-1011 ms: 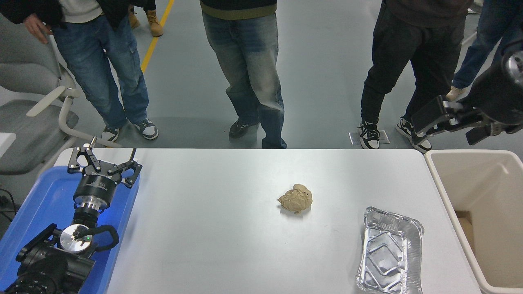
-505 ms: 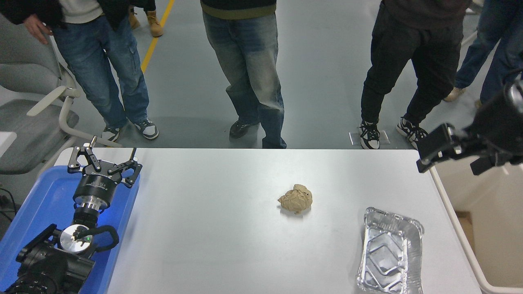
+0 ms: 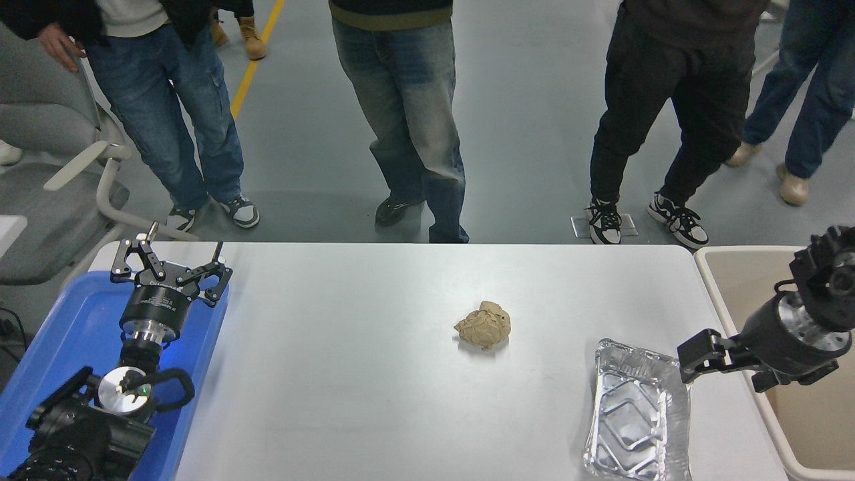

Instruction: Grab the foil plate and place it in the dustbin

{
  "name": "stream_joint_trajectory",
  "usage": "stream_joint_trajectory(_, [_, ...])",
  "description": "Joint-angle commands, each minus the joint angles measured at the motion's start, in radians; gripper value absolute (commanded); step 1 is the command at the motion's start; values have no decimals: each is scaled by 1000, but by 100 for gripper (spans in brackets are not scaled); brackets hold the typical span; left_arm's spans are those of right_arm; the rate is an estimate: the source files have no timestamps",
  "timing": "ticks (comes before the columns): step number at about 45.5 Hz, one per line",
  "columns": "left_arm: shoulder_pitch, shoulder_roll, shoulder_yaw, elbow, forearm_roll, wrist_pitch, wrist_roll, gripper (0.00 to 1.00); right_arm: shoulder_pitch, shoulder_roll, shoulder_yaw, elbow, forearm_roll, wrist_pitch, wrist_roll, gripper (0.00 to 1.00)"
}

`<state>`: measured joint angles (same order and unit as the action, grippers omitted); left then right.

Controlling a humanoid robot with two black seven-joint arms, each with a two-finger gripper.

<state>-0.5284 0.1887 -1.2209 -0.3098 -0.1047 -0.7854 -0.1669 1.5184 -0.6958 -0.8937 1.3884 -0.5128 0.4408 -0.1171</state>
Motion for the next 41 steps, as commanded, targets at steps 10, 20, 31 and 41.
stream_joint_trajectory(10, [-1, 0, 1, 0, 0, 0, 1, 99, -408, 107, 237, -267, -84, -102, 0, 100])
stream_joint_trajectory(20, [-1, 0, 1, 0, 0, 0, 1, 99, -471, 134, 269, -307, -84, -146, 4, 100])
stream_joint_trajectory(31, [1, 0, 1, 0, 0, 0, 1, 99, -477, 137, 271, -321, -142, -182, 20, 26])
stream_joint_trajectory(41, [-1, 0, 1, 0, 0, 0, 1, 99, -477, 137, 271, -321, -144, -183, 20, 0])
